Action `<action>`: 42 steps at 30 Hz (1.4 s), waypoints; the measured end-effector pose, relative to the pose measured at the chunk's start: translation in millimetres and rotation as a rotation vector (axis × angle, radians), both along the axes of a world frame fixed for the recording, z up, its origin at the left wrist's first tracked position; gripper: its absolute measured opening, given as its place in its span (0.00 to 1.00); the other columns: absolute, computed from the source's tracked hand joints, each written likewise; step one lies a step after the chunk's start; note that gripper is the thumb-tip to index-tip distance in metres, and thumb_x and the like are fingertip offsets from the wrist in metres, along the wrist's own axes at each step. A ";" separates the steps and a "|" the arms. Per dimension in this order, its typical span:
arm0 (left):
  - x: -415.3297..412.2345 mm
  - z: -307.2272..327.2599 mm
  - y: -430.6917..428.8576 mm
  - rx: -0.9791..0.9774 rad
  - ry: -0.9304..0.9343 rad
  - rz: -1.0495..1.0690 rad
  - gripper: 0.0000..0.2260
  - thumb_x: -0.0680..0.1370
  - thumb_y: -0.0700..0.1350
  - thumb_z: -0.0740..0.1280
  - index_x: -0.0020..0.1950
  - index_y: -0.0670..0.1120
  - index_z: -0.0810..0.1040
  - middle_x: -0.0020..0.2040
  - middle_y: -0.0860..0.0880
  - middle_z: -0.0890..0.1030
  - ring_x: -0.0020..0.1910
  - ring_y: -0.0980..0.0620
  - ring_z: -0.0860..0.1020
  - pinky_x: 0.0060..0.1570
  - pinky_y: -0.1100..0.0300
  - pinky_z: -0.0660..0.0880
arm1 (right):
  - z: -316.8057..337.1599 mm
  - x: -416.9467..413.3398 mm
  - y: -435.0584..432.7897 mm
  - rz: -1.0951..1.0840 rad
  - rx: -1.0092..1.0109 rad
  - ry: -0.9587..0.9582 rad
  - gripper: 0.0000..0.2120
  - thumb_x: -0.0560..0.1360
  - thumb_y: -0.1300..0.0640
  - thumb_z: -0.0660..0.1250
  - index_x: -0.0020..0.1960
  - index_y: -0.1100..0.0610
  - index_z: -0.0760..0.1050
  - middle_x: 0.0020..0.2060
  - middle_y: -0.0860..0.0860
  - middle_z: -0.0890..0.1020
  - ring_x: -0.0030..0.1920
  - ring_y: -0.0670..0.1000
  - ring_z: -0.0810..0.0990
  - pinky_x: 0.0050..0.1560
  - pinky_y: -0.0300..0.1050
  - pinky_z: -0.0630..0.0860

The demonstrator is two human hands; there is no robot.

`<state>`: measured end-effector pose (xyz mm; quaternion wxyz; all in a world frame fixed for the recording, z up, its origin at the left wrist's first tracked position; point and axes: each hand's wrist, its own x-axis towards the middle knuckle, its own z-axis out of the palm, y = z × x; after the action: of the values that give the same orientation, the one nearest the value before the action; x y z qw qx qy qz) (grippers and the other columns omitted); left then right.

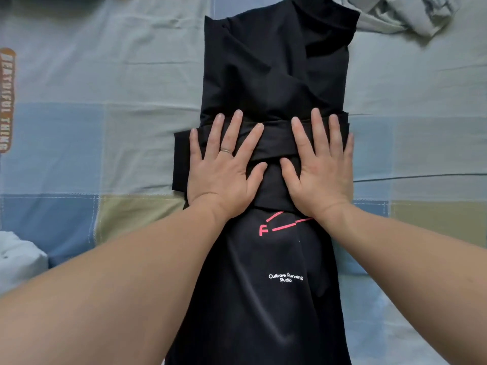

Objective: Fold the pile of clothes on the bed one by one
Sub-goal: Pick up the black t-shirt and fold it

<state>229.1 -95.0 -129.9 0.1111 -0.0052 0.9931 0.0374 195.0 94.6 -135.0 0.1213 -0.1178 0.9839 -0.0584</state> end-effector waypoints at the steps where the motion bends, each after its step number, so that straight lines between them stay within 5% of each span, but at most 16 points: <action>1: -0.4 -2.5 1.1 -0.006 0.024 -0.005 0.29 0.80 0.66 0.45 0.81 0.63 0.45 0.83 0.53 0.44 0.82 0.47 0.43 0.77 0.38 0.40 | -2.6 -1.0 0.8 0.002 -0.016 0.032 0.34 0.78 0.37 0.50 0.82 0.46 0.51 0.82 0.52 0.50 0.81 0.59 0.46 0.78 0.65 0.44; 14: 1.3 21.1 1.4 0.084 -0.058 -0.020 0.29 0.83 0.64 0.48 0.82 0.59 0.46 0.83 0.49 0.44 0.82 0.46 0.41 0.77 0.36 0.39 | 33.3 10.7 1.4 -0.044 -0.001 -0.164 0.32 0.83 0.40 0.51 0.82 0.45 0.43 0.82 0.51 0.41 0.81 0.55 0.40 0.79 0.61 0.43; 20: 142.8 41.0 3.9 0.132 -0.112 -0.085 0.30 0.83 0.62 0.51 0.83 0.55 0.50 0.83 0.48 0.46 0.82 0.46 0.45 0.78 0.41 0.46 | 63.0 139.7 26.9 -0.052 0.011 -0.339 0.33 0.82 0.38 0.52 0.82 0.44 0.43 0.82 0.52 0.39 0.81 0.58 0.42 0.79 0.59 0.48; 28: 322.7 32.3 10.6 0.154 -0.156 0.108 0.32 0.82 0.61 0.55 0.83 0.52 0.51 0.83 0.47 0.47 0.82 0.44 0.47 0.78 0.42 0.47 | 55.3 308.8 75.3 -0.147 -0.007 -0.414 0.36 0.81 0.37 0.54 0.82 0.46 0.42 0.81 0.55 0.40 0.81 0.56 0.40 0.79 0.57 0.44; 31: 363.3 39.2 23.8 0.190 -0.149 0.322 0.36 0.81 0.61 0.58 0.83 0.48 0.48 0.83 0.45 0.46 0.81 0.42 0.47 0.78 0.43 0.48 | 62.3 355.6 80.3 -0.224 -0.048 -0.353 0.39 0.80 0.37 0.58 0.82 0.48 0.44 0.82 0.54 0.48 0.80 0.55 0.49 0.77 0.57 0.53; 35: 385.8 53.9 42.0 0.301 -0.131 0.676 0.44 0.77 0.60 0.69 0.82 0.45 0.49 0.82 0.46 0.53 0.78 0.42 0.58 0.75 0.45 0.57 | 71.1 389.5 80.7 -0.564 -0.342 -0.302 0.46 0.74 0.44 0.73 0.81 0.52 0.49 0.75 0.54 0.63 0.72 0.57 0.64 0.71 0.55 0.64; 39: 380.1 60.1 41.0 0.546 -0.061 0.927 0.40 0.72 0.55 0.77 0.77 0.48 0.60 0.73 0.48 0.68 0.69 0.46 0.70 0.66 0.49 0.68 | 71.1 383.2 72.0 -0.808 -0.491 -0.497 0.36 0.72 0.45 0.75 0.73 0.56 0.63 0.65 0.52 0.75 0.64 0.56 0.74 0.56 0.46 0.70; 42: 380.2 61.5 35.1 0.648 -0.160 1.043 0.29 0.72 0.54 0.77 0.66 0.44 0.70 0.62 0.49 0.78 0.59 0.46 0.77 0.56 0.54 0.73 | 67.6 379.8 68.3 -0.844 -0.581 -0.641 0.26 0.71 0.47 0.76 0.64 0.55 0.74 0.58 0.50 0.81 0.58 0.53 0.79 0.55 0.47 0.76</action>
<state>609.2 -59.9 -68.4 0.1481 -0.4588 0.7866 0.3858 574.9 163.0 -67.4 0.3408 0.2778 0.8041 -0.4002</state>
